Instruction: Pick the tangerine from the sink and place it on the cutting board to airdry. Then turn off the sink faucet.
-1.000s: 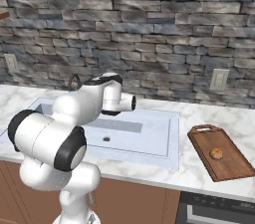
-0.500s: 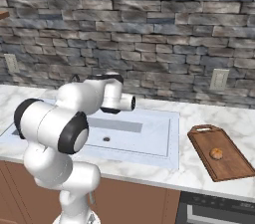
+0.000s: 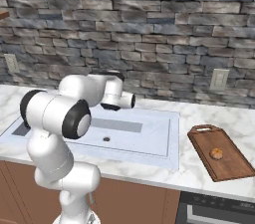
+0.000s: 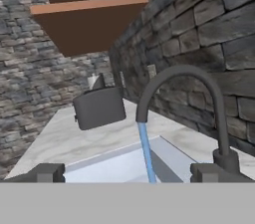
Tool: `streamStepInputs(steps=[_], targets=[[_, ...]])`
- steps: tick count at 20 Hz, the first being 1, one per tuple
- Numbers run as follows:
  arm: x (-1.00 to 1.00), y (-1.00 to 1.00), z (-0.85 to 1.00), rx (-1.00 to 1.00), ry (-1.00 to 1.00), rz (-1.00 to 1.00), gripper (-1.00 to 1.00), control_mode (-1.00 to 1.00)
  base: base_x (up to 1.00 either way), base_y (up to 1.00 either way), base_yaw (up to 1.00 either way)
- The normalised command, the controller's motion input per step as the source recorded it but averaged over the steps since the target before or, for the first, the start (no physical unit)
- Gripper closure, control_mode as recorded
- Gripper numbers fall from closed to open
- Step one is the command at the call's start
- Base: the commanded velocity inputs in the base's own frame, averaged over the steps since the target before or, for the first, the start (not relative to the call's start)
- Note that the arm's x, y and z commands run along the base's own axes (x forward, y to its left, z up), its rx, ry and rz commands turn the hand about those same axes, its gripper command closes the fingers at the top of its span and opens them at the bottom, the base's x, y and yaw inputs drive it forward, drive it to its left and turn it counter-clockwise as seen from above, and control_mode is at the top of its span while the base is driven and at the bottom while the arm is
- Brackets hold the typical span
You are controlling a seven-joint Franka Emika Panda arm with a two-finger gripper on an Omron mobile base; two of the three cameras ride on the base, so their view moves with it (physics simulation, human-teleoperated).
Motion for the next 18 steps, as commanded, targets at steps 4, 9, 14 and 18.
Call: streamStepInputs(steps=[4,9,14,18], targets=[[0.29,0.00,-0.03,0.03,0.03,0.00,-1.00,-1.00,0.00,0.00,0.00],[0.32,0.00,-0.06,0.02,0.04,0.00,-1.00,-1.00,0.00,0.00,0.00],[0.25,0.00,-0.10,0.02,0.03,0.00,-1.00,-1.00,0.00,0.00,0.00],[0.18,0.00,-0.15,0.02,0.02,0.00,-1.00,-1.00,0.00,0.00,0.00]])
